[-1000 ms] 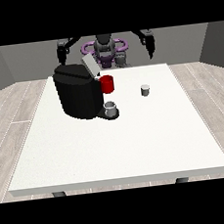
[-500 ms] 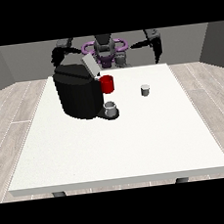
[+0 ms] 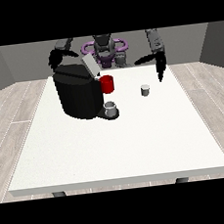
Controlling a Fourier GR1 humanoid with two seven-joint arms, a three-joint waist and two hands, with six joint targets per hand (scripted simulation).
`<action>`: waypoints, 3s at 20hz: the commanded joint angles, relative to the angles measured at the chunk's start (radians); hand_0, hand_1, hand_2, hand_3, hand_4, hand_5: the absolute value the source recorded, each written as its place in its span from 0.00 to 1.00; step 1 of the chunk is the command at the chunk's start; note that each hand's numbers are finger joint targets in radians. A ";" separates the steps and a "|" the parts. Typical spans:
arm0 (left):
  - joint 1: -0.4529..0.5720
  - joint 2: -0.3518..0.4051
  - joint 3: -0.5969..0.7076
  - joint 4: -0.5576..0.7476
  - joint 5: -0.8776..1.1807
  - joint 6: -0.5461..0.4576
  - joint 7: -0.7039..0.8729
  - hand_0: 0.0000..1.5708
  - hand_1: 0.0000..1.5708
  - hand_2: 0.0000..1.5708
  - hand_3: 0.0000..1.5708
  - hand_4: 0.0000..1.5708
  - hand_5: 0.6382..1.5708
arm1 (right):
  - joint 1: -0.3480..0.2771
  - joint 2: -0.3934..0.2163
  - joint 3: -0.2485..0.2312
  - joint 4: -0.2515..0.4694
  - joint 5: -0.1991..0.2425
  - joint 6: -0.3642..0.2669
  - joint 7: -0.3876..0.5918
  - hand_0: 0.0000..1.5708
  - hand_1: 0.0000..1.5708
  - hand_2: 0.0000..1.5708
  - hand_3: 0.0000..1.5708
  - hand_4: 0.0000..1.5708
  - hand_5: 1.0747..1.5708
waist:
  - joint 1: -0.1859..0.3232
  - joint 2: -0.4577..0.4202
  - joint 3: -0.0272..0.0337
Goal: Insert the coffee pod into the coffee machine and close the lid
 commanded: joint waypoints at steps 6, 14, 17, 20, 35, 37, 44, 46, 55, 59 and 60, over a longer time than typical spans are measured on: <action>-0.111 0.018 -0.019 0.210 -0.104 0.034 -0.030 0.00 0.00 0.00 0.00 0.00 1.00 | -0.011 0.006 0.010 0.048 -0.007 -0.008 -0.016 0.00 0.00 0.00 0.00 0.16 1.00 | -0.002 0.035 0.0004; -0.179 0.045 -0.066 0.313 -0.192 0.017 -0.071 0.00 0.00 0.29 0.00 0.00 1.00 | -0.095 -0.018 0.003 0.089 0.022 -0.050 0.053 0.00 0.00 0.00 0.00 0.24 1.00 | 0.010 0.075 0.0001; -0.222 0.011 -0.066 0.356 -0.226 0.083 -0.022 0.28 0.28 0.39 0.19 0.00 1.00 | -0.115 0.001 0.002 0.135 0.024 -0.069 0.072 0.00 0.00 0.00 0.00 0.25 1.00 | 0.020 0.053 0.0003; -0.229 0.031 -0.083 0.376 -0.258 0.064 -0.014 0.51 0.51 0.54 0.32 0.00 1.00 | -0.166 -0.029 -0.043 0.188 0.020 -0.067 0.036 0.00 0.00 0.00 0.00 0.27 1.00 | 0.036 0.074 0.0004; -0.277 0.034 -0.113 0.512 -0.432 0.258 -0.165 0.46 0.46 0.55 0.41 0.15 1.00 | -0.188 -0.029 -0.027 0.171 0.035 -0.089 0.097 0.00 0.00 0.00 0.00 0.28 1.00 | 0.006 0.094 0.0000; -0.298 0.024 -0.099 0.548 -0.439 0.292 -0.144 0.49 0.49 0.58 0.44 0.22 1.00 | -0.175 -0.044 -0.023 0.151 0.030 -0.064 0.101 0.00 0.00 0.00 0.00 0.33 1.00 | -0.024 0.101 0.0000; -0.321 0.088 -0.118 0.608 -0.512 0.302 -0.189 0.59 0.59 0.66 0.52 0.18 1.00 | -0.181 -0.002 0.002 0.125 0.037 -0.096 0.116 0.00 0.00 0.00 0.00 0.33 1.00 | -0.028 0.103 -0.0001; -0.323 0.082 -0.131 0.618 -0.536 0.312 -0.163 0.62 0.62 0.67 0.51 0.20 1.00 | -0.138 -0.002 0.014 0.136 0.017 -0.051 0.074 0.00 0.00 0.00 0.00 0.31 1.00 | -0.048 0.097 0.0001; -0.418 0.032 -0.160 0.542 -0.542 0.224 -0.204 0.94 0.94 0.94 0.90 0.40 1.00 | -0.190 -0.009 -0.060 0.264 -0.006 -0.075 0.048 0.00 0.00 0.00 0.00 0.26 1.00 | 0.020 0.046 0.0009; -0.454 0.035 -0.155 0.537 -0.535 0.161 -0.181 0.85 0.85 0.89 0.87 0.38 1.00 | -0.182 -0.018 -0.051 0.241 -0.010 -0.071 0.128 0.00 0.00 0.00 0.00 0.28 1.00 | -0.009 -0.017 0.0004; -0.454 0.060 -0.139 0.539 -0.528 0.149 -0.213 0.84 0.84 0.88 0.86 0.37 1.00 | -0.174 -0.003 -0.041 0.241 -0.005 -0.079 0.111 0.00 0.00 0.00 0.00 0.27 1.00 | -0.004 0.001 0.0003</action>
